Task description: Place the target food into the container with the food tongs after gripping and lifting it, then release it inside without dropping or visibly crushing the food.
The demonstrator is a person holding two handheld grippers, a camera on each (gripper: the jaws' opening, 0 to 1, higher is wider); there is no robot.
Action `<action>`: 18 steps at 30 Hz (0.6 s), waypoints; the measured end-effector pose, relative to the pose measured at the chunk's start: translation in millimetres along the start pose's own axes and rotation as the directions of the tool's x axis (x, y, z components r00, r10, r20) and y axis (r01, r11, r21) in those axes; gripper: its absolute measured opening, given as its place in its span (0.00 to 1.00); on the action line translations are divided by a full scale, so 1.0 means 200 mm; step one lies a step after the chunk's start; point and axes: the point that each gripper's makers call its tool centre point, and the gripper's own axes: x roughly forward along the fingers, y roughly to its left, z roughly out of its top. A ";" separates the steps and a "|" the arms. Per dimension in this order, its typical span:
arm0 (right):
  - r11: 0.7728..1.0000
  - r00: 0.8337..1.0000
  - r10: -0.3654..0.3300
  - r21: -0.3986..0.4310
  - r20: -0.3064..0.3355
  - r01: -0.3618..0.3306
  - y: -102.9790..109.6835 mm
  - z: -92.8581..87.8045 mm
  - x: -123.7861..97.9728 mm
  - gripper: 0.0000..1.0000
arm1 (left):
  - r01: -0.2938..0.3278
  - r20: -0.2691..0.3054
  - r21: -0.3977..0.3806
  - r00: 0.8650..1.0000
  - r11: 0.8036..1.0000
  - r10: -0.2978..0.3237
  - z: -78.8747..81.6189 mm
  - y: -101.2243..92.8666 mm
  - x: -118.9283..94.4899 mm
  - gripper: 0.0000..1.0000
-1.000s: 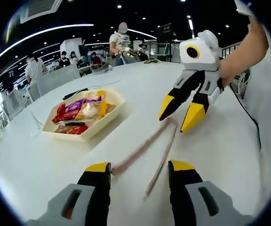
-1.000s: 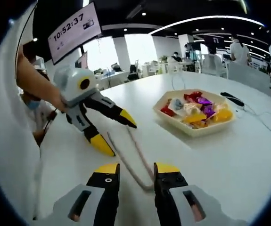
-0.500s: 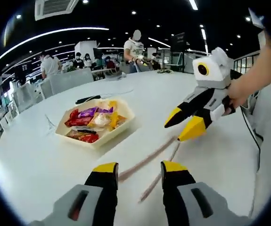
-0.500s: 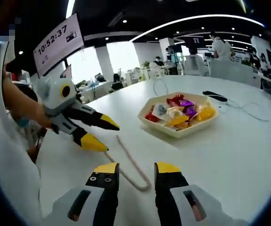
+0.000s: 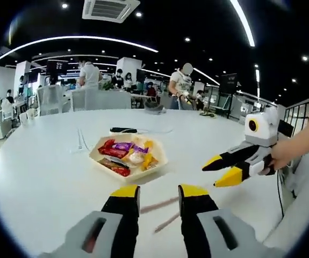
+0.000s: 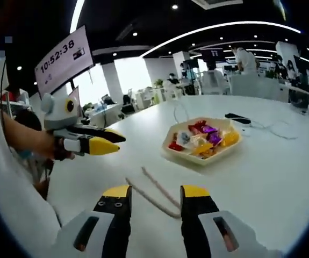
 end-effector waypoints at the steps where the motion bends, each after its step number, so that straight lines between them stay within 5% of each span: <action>1: 1.000 1.000 0.001 0.004 -0.006 -0.001 0.00 -0.01 0.00 0.36 | -0.008 0.011 -0.006 1.000 1.000 0.008 0.01 0.01 -0.01 0.26; 4: 1.000 1.000 0.004 -0.018 -0.018 -0.004 0.01 0.00 0.01 0.36 | -0.026 0.034 -0.002 0.999 1.000 0.026 0.04 0.02 -0.03 0.25; 7: 1.000 1.000 0.001 -0.012 0.001 -0.001 0.01 0.05 0.00 0.36 | -0.002 0.073 -0.012 0.997 1.000 0.003 0.07 0.01 -0.06 0.03; 9: 1.000 1.000 -0.003 -0.011 0.007 0.004 0.00 0.06 0.00 0.35 | 0.046 0.109 -0.004 0.993 0.999 -0.045 0.10 -0.02 -0.08 0.00; 10: 1.000 1.000 -0.005 -0.027 0.006 0.006 0.00 0.07 0.00 0.34 | 0.005 0.135 -0.017 0.991 1.000 -0.003 0.11 0.02 -0.10 0.00; 15: 0.997 1.000 -0.006 -0.079 0.016 0.007 0.04 0.12 -0.03 0.33 | 0.018 0.080 -0.138 0.997 0.990 -0.007 0.08 0.00 -0.10 0.00; 16: 0.997 1.000 -0.008 -0.080 0.026 0.010 0.05 0.14 -0.04 0.33 | -0.032 -0.007 -0.126 0.999 0.992 0.031 0.03 0.02 -0.10 0.00; 18: 0.997 0.999 -0.012 -0.073 0.035 0.014 0.06 0.15 -0.05 0.33 | -0.029 0.033 -0.081 0.999 0.996 0.031 0.07 0.01 -0.10 0.00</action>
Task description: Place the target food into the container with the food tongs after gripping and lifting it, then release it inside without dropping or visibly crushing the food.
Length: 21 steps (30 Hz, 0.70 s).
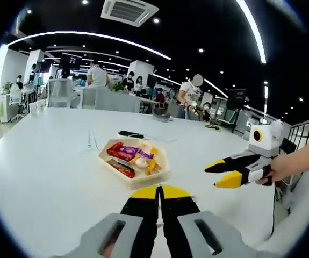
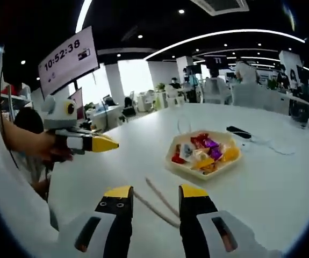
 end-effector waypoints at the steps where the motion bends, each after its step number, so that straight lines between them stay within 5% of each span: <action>1: 1.000 1.000 -0.001 0.003 0.004 0.001 0.00 0.00 -0.01 0.33 | 0.043 0.016 0.036 0.999 0.998 -0.043 0.02 -0.03 -0.01 0.00; 6: 1.000 1.000 -0.001 0.012 0.021 0.001 0.04 0.01 -0.03 0.35 | 0.122 0.048 0.163 0.990 0.979 -0.131 0.06 -0.14 -0.03 0.00; 13: 1.000 1.000 -0.002 0.010 0.026 0.002 0.07 0.02 -0.07 0.35 | 0.090 0.114 0.150 0.988 0.985 -0.107 0.13 -0.15 -0.08 0.02; 18: 0.999 0.999 0.022 0.039 0.040 -0.023 0.08 0.05 -0.10 0.38 | -0.004 0.158 0.159 0.987 0.987 -0.021 0.17 -0.06 -0.09 0.11; 21: 1.000 0.999 0.012 0.014 0.047 -0.012 0.07 0.06 -0.13 0.38 | -0.030 0.176 0.134 0.984 0.990 0.006 0.19 -0.04 -0.10 0.27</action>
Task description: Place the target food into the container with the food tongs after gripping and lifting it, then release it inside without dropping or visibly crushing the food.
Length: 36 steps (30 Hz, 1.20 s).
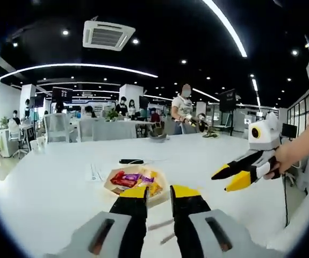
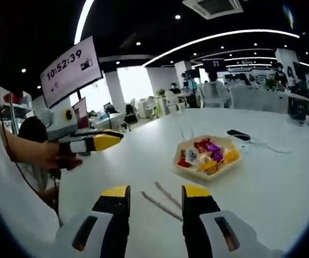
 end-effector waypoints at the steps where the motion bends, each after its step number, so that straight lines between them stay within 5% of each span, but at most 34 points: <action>1: 1.000 1.000 -0.002 0.002 0.003 0.002 0.00 0.00 -0.01 0.39 | -0.014 -0.003 -0.007 1.000 1.000 0.014 0.00 0.02 0.00 0.32; 4: 1.000 1.000 -0.024 0.003 0.013 0.024 -0.03 0.01 -0.04 0.42 | -0.033 0.009 -0.002 0.999 0.999 0.033 0.02 0.04 -0.01 0.47; 7: 0.997 0.997 -0.073 -0.017 0.006 0.073 -0.07 0.01 -0.09 0.39 | -0.083 0.001 0.109 0.997 0.991 0.083 0.02 0.08 -0.03 0.55; 13: 0.991 0.990 -0.130 -0.004 0.050 0.130 -0.10 0.04 -0.20 0.52 | -0.082 0.016 0.026 0.997 0.996 0.082 0.05 0.09 -0.05 0.98; 16: 0.983 0.981 -0.178 -0.024 0.079 0.181 -0.12 0.06 -0.28 0.62 | -0.063 0.007 -0.031 0.998 0.998 0.064 0.04 0.08 -0.08 0.99; 24: 0.985 0.981 -0.171 -0.016 0.092 0.174 -0.11 0.10 -0.42 0.72 | -0.020 0.010 -0.096 1.000 0.995 0.021 0.07 0.07 -0.18 0.99; 28: 0.983 0.975 -0.181 -0.006 0.126 0.183 -0.15 0.14 -0.52 0.74 | 0.102 0.077 -0.201 0.993 0.974 -0.088 0.12 0.01 -0.24 0.99; 32: 0.980 0.971 -0.196 0.006 0.134 0.197 -0.18 0.13 -0.59 0.76 | 0.059 -0.032 -0.135 0.997 0.989 -0.063 0.02 0.10 -0.30 0.99; 36: 0.979 0.970 -0.205 0.018 0.129 0.205 -0.19 0.10 -0.62 0.77 | 0.040 -0.033 -0.144 0.998 0.989 -0.046 0.01 0.13 -0.33 0.99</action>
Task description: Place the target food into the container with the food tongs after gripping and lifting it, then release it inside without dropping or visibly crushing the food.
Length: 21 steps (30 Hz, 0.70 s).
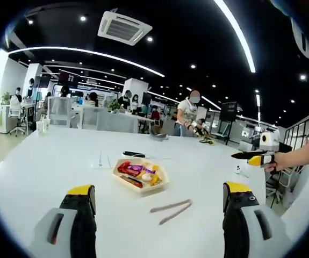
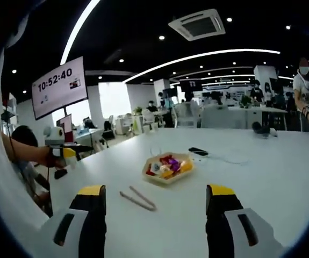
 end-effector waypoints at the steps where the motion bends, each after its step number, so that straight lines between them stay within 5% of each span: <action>1: 1.000 1.000 0.002 -0.001 -0.005 -0.002 0.00 -0.01 0.00 0.77 | -0.011 -0.005 -0.010 1.000 1.000 0.011 0.00 0.01 -0.01 0.99; 8: 1.000 1.000 0.025 0.000 -0.006 -0.025 0.02 -0.02 0.04 0.78 | -0.059 -0.016 -0.002 0.998 0.998 0.059 -0.02 0.09 -0.02 0.99; 21: 0.998 1.000 0.001 0.067 -0.017 0.000 -0.04 -0.05 0.04 0.77 | -0.031 -0.032 -0.001 0.999 1.000 0.031 -0.03 0.03 0.02 0.99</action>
